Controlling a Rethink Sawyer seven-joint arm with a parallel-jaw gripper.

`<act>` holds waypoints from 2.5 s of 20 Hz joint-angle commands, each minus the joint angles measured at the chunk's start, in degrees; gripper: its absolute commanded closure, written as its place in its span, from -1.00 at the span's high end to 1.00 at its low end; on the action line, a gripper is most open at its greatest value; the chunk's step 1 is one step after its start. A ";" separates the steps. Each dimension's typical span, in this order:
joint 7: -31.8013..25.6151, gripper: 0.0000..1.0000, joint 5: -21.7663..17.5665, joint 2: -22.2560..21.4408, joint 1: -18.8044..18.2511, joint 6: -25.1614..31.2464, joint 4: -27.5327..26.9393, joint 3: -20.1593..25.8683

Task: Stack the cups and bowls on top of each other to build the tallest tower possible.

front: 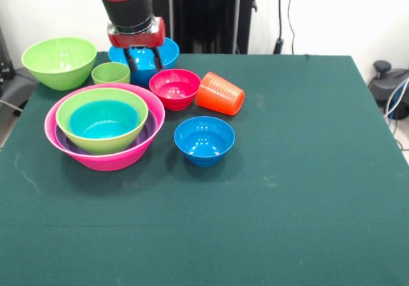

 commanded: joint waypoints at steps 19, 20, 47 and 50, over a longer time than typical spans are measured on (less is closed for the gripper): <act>-5.43 1.00 2.76 -2.84 1.50 5.12 -4.64 0.86; -5.44 1.00 2.97 -3.41 1.52 5.40 -4.37 0.90; -3.29 1.00 3.75 -3.57 1.80 3.03 -1.47 -0.60; -2.46 1.00 3.39 -1.64 1.98 1.58 -1.75 -0.83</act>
